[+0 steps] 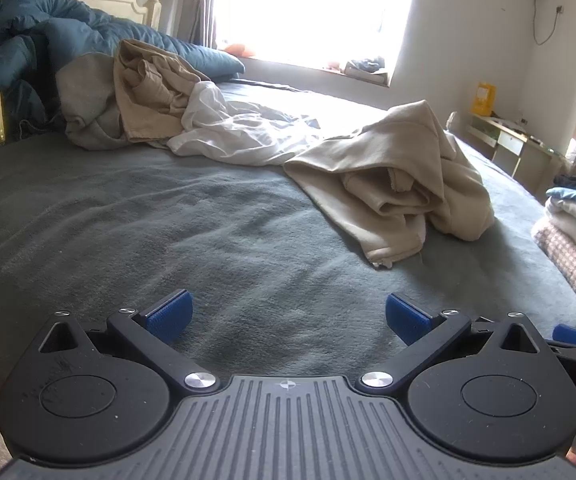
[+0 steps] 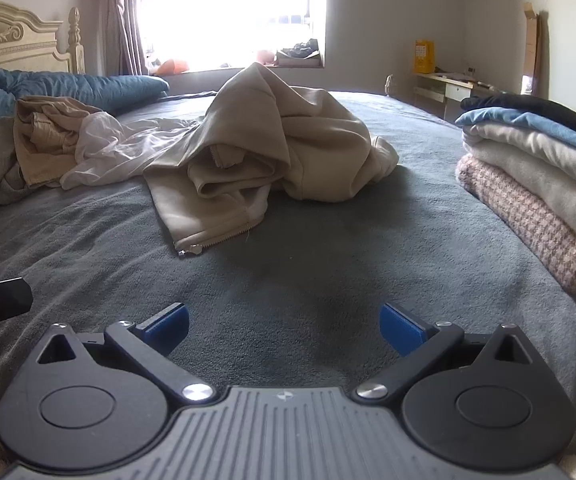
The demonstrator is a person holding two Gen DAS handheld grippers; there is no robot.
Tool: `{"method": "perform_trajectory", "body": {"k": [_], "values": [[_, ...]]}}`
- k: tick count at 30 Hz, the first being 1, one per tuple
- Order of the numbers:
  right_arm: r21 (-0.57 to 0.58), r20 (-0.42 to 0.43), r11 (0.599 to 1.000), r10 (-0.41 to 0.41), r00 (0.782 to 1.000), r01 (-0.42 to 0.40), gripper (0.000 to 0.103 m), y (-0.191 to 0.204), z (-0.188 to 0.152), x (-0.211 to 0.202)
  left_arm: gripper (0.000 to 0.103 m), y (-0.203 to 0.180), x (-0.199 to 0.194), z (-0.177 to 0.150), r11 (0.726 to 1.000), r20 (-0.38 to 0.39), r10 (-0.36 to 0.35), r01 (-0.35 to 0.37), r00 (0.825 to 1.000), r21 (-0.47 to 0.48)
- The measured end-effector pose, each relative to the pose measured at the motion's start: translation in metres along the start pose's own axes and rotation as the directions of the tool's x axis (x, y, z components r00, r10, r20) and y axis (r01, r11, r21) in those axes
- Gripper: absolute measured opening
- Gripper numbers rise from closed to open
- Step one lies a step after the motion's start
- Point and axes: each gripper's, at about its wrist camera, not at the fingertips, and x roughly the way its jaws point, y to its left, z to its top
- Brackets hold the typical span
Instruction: Fold clothes
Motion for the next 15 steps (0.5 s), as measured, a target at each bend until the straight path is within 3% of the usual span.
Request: {"method": "perform_trajectory", "body": {"k": [4, 8, 15], "values": [[0.007, -0.024, 1.000, -0.003, 1.000, 0.003, 0.103, 0.001, 0.001, -0.002, 0.103, 0.001, -0.008, 0.001, 0.999, 0.019, 0.033, -0.033, 0.999, 0.032], [0.013, -0.047, 1.000, -0.006, 0.999, 0.006, 0.103, 0.002, 0.002, -0.003, 0.103, 0.012, -0.009, 0.003, 0.999, -0.004, 0.027, -0.027, 1.000, 0.023], [0.024, -0.035, 1.000, -0.011, 0.999, 0.012, 0.103, -0.002, 0.000, -0.008, 0.103, 0.000, -0.006, -0.004, 1.000, -0.020, 0.018, -0.018, 1.000, 0.024]]}}
